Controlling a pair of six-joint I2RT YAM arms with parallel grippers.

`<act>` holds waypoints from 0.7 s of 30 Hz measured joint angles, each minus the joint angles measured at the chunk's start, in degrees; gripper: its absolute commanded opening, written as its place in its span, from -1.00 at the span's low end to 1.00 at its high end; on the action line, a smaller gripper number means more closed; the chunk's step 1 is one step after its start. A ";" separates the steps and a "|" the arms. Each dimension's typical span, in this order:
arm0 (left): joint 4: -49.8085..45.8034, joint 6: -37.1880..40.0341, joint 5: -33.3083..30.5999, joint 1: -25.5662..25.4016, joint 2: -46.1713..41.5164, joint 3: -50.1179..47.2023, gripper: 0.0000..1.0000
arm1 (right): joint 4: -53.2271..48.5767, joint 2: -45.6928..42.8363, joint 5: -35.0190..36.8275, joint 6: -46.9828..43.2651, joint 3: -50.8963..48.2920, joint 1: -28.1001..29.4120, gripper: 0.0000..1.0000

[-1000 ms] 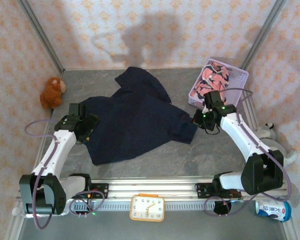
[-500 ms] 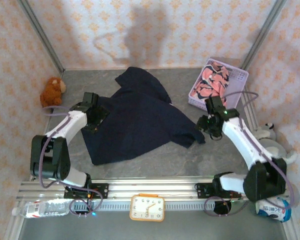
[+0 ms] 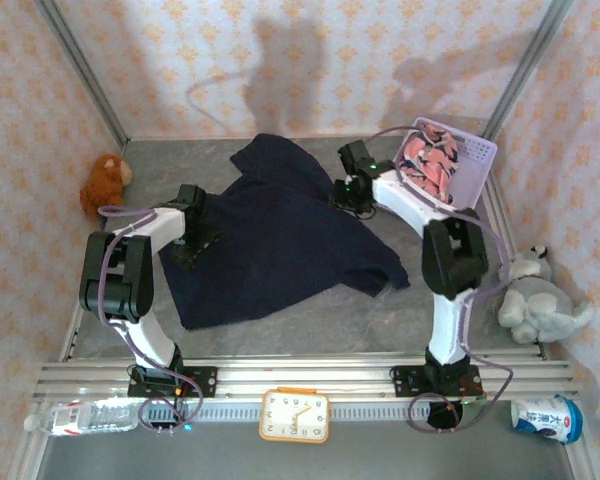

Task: Fold and stack the mixed laundry pile

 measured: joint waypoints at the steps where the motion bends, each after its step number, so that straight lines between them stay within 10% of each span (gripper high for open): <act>1: -0.61 0.44 -0.17 0.66 0.00 0.00 0.82 | 0.09 2.73 -0.07 0.02 2.82 0.17 -0.32; 21: -10.54 10.71 -1.05 3.87 8.33 11.41 0.74 | -11.23 31.43 16.37 5.22 39.26 -2.54 -0.55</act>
